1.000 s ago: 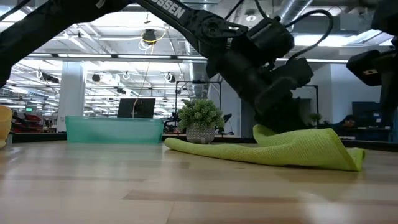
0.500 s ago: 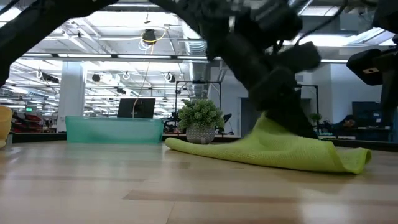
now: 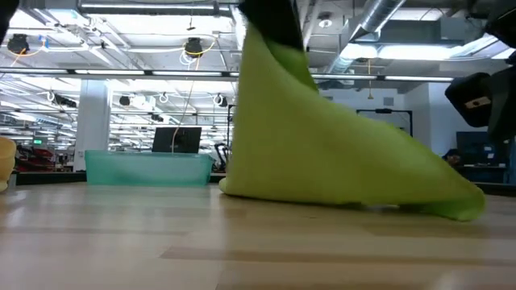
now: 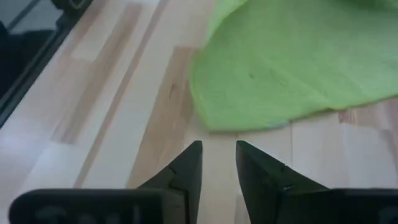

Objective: Fold microfiber towels
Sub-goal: Fold the light green microfiber cloth

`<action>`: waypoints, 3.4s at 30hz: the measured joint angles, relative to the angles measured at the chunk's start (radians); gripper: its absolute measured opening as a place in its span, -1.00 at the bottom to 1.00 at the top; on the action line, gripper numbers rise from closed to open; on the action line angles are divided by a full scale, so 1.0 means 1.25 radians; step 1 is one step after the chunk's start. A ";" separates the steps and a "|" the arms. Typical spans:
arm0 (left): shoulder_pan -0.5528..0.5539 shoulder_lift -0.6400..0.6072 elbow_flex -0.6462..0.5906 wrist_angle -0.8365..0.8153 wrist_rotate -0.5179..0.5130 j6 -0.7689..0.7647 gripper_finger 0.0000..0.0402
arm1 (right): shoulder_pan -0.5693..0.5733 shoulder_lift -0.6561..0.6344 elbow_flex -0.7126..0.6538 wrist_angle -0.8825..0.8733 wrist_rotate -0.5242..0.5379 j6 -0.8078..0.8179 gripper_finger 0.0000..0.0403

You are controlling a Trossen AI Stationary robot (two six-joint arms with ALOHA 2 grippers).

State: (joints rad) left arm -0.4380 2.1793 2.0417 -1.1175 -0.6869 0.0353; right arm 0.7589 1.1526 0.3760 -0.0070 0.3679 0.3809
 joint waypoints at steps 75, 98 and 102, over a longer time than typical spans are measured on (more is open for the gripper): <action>-0.221 -0.027 -0.250 0.364 0.076 -0.262 -1.00 | -0.496 0.486 0.265 0.351 -0.409 -0.266 0.07; -0.221 -0.027 -0.250 0.350 0.080 -0.288 -1.00 | -0.539 0.490 0.395 0.020 -0.628 -0.351 -0.19; -0.222 -0.027 -0.250 0.348 0.080 -0.297 -1.00 | -0.503 0.497 0.394 0.041 -0.648 -0.423 -0.19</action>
State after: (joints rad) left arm -0.7151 2.1460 1.7298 -0.6830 -0.5865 -0.3363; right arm 0.1298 1.7743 0.8684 0.0441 -0.4415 -0.1474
